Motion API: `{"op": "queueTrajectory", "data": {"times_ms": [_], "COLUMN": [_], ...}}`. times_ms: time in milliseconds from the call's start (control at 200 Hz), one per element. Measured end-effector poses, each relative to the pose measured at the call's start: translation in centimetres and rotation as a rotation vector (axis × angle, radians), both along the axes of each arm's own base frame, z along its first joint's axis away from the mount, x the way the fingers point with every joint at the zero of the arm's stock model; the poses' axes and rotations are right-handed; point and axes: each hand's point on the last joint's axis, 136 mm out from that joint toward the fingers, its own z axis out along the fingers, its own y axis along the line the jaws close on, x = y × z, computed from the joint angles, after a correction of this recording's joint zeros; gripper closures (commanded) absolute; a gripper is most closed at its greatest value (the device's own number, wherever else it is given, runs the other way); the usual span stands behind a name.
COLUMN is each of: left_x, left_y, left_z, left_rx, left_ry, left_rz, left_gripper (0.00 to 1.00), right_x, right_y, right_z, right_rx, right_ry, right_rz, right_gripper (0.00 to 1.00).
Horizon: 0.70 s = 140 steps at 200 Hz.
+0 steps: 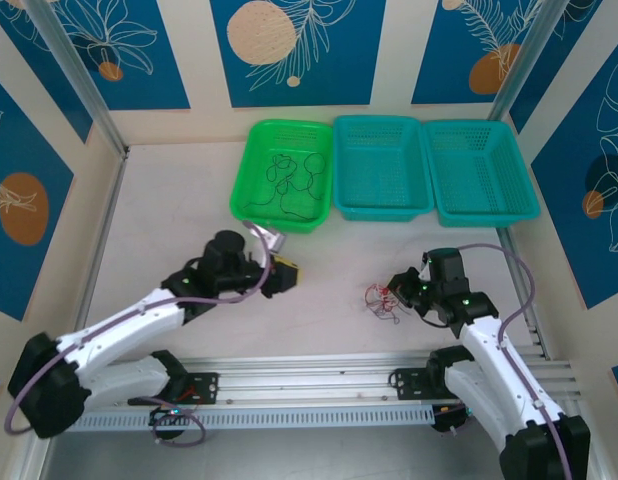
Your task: Untangle the cables
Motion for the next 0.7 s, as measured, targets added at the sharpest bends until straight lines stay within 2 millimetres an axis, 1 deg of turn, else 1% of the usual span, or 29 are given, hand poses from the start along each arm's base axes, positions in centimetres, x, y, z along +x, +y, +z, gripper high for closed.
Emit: {"op": "queueTrajectory", "data": {"times_ms": [135,225,265,305,375,420,470,530,630,700], "left_x": [-1.1,-1.9,-2.5,-3.3,-4.6,-5.2,-5.6,-5.8,-5.6,-5.5], "left_y": [-3.9,-6.1,-6.9,-7.7,-8.8,-9.4,-9.9,-10.5,-11.2,-11.7], "left_z": [-2.8,-4.2,-4.7,-4.9,-4.9,-4.7,-4.6,-4.6,-5.7,-7.1], "left_rx": [-0.002,-0.021,-0.029,-0.036,-0.056,-0.071,-0.090,-0.107,-0.112,-0.102], "left_ry": [0.206,0.337,0.384,0.424,0.479,0.507,0.526,0.554,0.594,0.617], "left_rz": [-0.021,-0.005,-0.002,-0.001,0.010,0.020,0.032,0.053,0.078,0.094], "left_gripper": [0.67,0.58,0.54,0.52,0.47,0.41,0.34,0.29,0.27,0.28], "right_x": [0.4,0.7,0.8,0.8,0.8,0.9,0.9,0.9,0.9,1.0], "right_y": [0.7,0.6,0.6,0.5,0.4,0.4,0.4,0.4,0.5,0.6], "right_z": [0.9,0.9,0.8,0.8,0.7,0.7,0.8,0.8,0.8,0.8], "right_rx": [-0.013,-0.024,-0.028,-0.031,-0.035,-0.035,-0.036,-0.038,-0.037,-0.037], "right_ry": [-0.023,-0.022,-0.020,-0.017,-0.016,-0.017,-0.019,-0.020,-0.023,-0.026], "right_rz": [0.024,0.018,0.017,0.012,0.008,0.005,0.003,0.004,0.007,0.009], "right_gripper": [1.00,1.00,1.00,1.00,1.00,1.00,1.00,1.00,1.00,1.00]}}
